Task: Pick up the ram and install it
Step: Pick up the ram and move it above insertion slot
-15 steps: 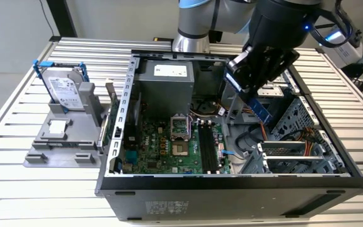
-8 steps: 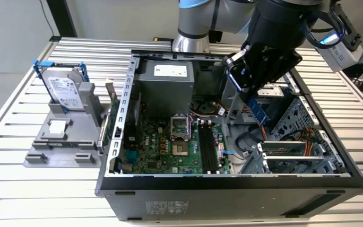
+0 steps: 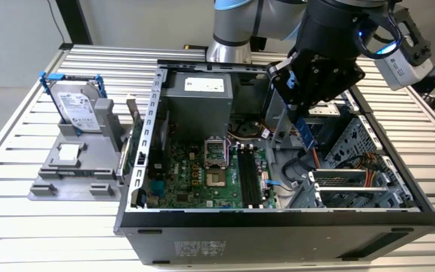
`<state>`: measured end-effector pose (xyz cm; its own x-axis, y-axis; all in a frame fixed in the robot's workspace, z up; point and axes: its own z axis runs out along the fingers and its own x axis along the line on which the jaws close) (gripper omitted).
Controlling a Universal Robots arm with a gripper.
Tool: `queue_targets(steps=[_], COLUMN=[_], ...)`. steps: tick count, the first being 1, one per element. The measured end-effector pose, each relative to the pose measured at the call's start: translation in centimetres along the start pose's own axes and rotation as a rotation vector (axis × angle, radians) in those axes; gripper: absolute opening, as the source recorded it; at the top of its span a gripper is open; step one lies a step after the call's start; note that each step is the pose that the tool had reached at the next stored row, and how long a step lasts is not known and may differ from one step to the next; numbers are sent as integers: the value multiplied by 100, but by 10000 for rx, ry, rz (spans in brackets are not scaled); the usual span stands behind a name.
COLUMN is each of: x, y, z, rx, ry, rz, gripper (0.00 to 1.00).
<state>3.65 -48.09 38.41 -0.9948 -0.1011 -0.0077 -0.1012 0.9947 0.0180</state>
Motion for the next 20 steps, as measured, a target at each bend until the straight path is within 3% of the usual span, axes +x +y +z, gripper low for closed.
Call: queue_targets(steps=[6,12,20], x=[0,0,-21], y=[0,0,-4], z=[5,15,111], rx=[8,4,8], ry=[-15,-17,-16], rz=[872,877,893], gripper=[0,0,0])
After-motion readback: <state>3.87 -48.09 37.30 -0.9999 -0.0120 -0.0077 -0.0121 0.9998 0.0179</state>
